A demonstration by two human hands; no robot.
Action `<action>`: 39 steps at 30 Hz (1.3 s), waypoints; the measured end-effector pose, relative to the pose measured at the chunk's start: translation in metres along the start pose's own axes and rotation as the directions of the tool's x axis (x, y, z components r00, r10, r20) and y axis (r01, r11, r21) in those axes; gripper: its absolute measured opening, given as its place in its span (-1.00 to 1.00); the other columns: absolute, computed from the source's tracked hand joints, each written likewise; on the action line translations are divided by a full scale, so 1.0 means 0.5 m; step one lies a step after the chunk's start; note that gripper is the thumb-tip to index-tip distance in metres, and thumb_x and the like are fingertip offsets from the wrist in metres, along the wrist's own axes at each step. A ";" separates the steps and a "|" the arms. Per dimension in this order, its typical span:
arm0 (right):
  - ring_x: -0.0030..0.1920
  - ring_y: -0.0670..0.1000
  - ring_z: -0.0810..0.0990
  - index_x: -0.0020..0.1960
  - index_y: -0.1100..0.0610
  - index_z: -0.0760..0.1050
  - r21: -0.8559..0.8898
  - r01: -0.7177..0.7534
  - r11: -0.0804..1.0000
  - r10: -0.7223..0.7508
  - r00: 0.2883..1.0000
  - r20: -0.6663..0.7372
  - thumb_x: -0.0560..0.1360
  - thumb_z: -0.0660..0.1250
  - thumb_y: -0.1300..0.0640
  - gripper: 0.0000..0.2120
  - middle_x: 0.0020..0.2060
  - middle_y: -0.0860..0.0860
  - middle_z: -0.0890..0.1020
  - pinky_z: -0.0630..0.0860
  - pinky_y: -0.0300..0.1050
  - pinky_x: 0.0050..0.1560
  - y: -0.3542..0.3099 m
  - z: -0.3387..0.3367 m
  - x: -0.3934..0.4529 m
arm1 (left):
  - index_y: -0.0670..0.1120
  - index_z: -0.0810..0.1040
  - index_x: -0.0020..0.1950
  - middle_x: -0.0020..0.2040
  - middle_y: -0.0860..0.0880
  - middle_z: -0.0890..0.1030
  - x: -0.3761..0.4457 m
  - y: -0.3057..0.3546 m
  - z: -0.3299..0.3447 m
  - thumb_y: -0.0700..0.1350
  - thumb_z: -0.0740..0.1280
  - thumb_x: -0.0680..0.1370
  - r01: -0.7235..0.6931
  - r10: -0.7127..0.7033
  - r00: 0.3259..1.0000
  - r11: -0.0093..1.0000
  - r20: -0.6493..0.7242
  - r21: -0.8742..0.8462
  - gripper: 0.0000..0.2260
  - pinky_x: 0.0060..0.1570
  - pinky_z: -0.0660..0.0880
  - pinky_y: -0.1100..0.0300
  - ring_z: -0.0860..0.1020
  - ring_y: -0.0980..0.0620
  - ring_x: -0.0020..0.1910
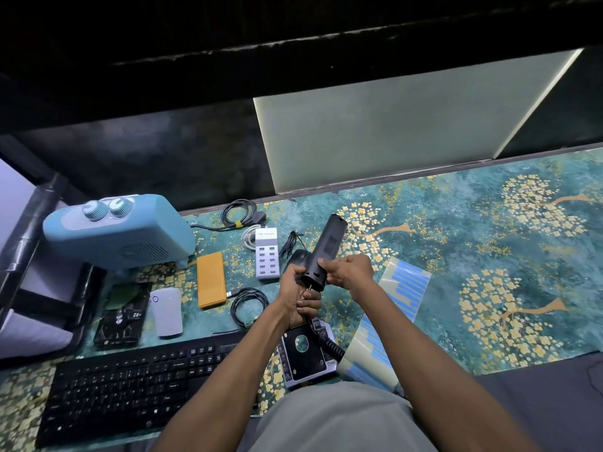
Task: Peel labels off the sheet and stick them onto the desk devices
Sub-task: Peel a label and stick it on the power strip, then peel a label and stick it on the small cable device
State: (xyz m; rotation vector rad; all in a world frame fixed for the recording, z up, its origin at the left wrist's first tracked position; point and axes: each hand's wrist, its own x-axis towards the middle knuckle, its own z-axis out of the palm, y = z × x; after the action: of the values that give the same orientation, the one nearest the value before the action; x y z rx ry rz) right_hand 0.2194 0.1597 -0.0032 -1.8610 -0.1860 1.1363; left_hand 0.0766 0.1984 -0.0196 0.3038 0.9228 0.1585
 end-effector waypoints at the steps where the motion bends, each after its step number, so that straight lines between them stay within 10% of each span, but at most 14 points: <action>1: -0.37 0.15 0.65 -0.37 0.28 0.53 0.005 -0.016 1.000 0.016 1.000 0.000 0.29 0.69 0.19 -0.66 -0.36 0.24 0.66 0.67 -0.01 -0.24 0.003 -0.004 -0.001 | -0.13 0.44 -0.33 -0.56 0.05 0.20 0.001 0.000 0.000 0.13 0.16 0.53 0.000 0.000 1.000 1.000 -0.003 0.001 -0.62 -0.65 0.02 0.43 0.10 0.16 -0.68; 8: -0.17 0.18 0.71 -0.12 0.31 0.63 0.099 -0.042 0.994 0.036 0.998 0.060 0.42 0.50 0.45 -0.89 -0.08 0.32 0.71 0.69 -0.08 -0.19 0.031 -0.039 -0.009 | -0.14 0.46 -0.20 -0.46 -0.03 0.37 0.025 0.005 0.023 0.10 0.22 0.55 -0.119 0.149 0.976 0.975 -0.157 0.186 -0.68 -0.62 0.09 0.36 0.16 0.11 -0.63; 13: -0.15 0.13 0.75 0.05 0.30 0.65 0.064 -0.040 0.997 0.035 0.995 0.088 0.53 0.33 0.45 -0.81 -0.10 0.23 0.73 0.71 -0.04 -0.16 0.042 -0.055 -0.018 | -0.22 0.55 -0.03 -0.36 -0.11 0.58 0.051 0.015 0.091 -0.09 0.33 0.60 -0.188 0.303 0.925 0.889 -0.229 0.418 -0.81 -0.49 0.51 0.20 0.50 0.02 -0.51; 20: -0.01 0.17 0.69 0.03 0.20 0.69 -0.215 -0.003 0.977 -0.065 0.949 -0.307 0.50 0.43 0.28 -0.87 -0.02 0.13 0.72 0.65 0.10 0.06 0.101 -0.145 -0.022 | -0.23 0.39 0.17 0.09 -0.33 0.63 0.141 -0.003 0.111 -0.02 0.57 0.41 0.033 0.601 0.708 0.496 -0.370 0.868 -0.47 -0.14 0.67 -0.14 0.67 -0.27 -0.07; 24: -0.05 0.18 0.66 -0.01 0.17 0.66 -0.230 -0.086 0.969 -0.019 0.908 -0.419 0.44 0.48 0.24 -0.87 -0.02 0.10 0.70 0.56 -0.02 -0.08 0.136 -0.205 -0.051 | -0.22 0.34 0.31 0.23 -0.25 0.59 0.104 -0.004 0.155 0.12 0.55 0.44 0.200 0.650 0.695 0.236 -0.308 0.951 -0.34 0.06 0.56 -0.10 0.60 -0.27 0.19; 31: -0.39 0.12 0.55 -0.37 0.11 0.42 -0.131 -0.280 0.951 0.184 0.853 -0.488 0.38 0.49 0.09 -0.72 -0.41 0.08 0.49 0.35 -0.10 -0.33 0.188 -0.246 -0.100 | -0.16 0.38 0.26 0.18 -0.17 0.56 0.080 -0.084 0.167 0.22 0.53 0.39 0.180 0.766 0.611 0.112 -0.201 0.977 -0.34 -0.01 0.52 -0.07 0.57 -0.21 0.15; 34: -0.35 0.12 0.63 -0.28 0.17 0.46 -0.141 -0.328 0.934 0.229 0.853 -0.469 0.31 0.49 -0.03 -0.69 -0.31 0.11 0.62 0.49 -0.07 -0.38 0.198 -0.241 -0.109 | -0.07 0.47 -0.01 -0.09 -0.08 0.62 0.065 -0.149 0.146 0.11 0.43 0.49 0.081 0.766 0.640 0.007 -0.057 0.997 -0.70 -0.12 0.48 0.04 0.61 -0.17 -0.05; 39: -0.28 0.14 0.71 -0.29 0.22 0.54 -0.143 -0.354 0.924 0.277 0.880 -0.386 0.28 0.64 0.11 -0.69 -0.32 0.13 0.66 0.72 0.13 -0.17 0.215 -0.236 -0.116 | -0.07 0.57 -0.01 -0.13 -0.07 0.65 0.053 -0.200 0.130 0.08 0.34 0.55 0.017 0.634 0.773 -0.047 0.017 0.999 -0.78 -0.07 0.53 0.05 0.61 -0.16 -0.09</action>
State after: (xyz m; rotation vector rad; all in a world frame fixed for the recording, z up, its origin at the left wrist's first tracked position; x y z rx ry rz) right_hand 0.2439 -0.0058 -0.0307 -2.3163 0.2288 0.9919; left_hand 0.1450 0.0985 -0.0356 2.0334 1.3334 -0.0230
